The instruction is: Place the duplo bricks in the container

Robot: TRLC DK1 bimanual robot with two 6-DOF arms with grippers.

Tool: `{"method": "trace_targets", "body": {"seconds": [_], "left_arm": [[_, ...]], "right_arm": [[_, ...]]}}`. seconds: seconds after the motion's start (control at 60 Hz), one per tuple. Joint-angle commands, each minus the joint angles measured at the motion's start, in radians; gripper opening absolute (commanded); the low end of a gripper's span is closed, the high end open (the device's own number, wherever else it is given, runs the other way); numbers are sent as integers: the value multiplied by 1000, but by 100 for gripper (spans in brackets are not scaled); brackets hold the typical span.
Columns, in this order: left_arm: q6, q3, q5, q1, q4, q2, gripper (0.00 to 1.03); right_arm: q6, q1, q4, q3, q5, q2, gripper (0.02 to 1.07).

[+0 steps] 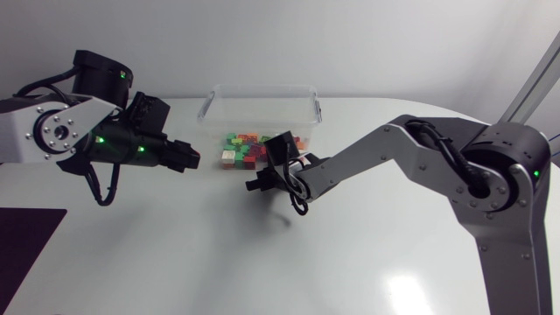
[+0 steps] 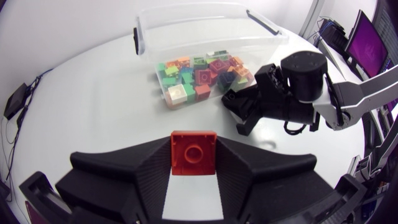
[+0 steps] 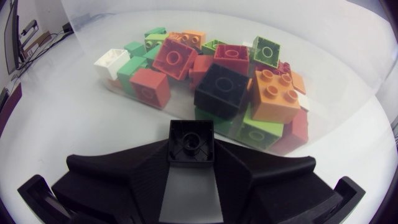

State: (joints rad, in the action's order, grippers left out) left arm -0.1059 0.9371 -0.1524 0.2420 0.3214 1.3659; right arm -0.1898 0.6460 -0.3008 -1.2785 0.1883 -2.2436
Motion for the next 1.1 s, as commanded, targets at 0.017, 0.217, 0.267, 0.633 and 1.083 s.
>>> {"method": "trace_targets", "body": {"seconds": [0.017, 0.217, 0.267, 0.633, 1.083], "left_arm": [[-5, 60, -9, -6, 2, -25, 28], [21, 127, -18, 10, -68, 2, 28], [31, 144, -21, 10, -93, 21, 28], [103, 276, -58, 8, -283, 213, 28], [95, 442, 22, 40, -375, 470, 52]], "right_arm": [[13, 9, 8, 97, 8, 52, 39], [53, 26, -18, 220, 11, 211, 39], [61, 26, -18, 242, 11, 254, 39], [102, 27, 9, 350, 11, 556, 39], [141, -52, 100, 226, -27, 656, 39]]}}
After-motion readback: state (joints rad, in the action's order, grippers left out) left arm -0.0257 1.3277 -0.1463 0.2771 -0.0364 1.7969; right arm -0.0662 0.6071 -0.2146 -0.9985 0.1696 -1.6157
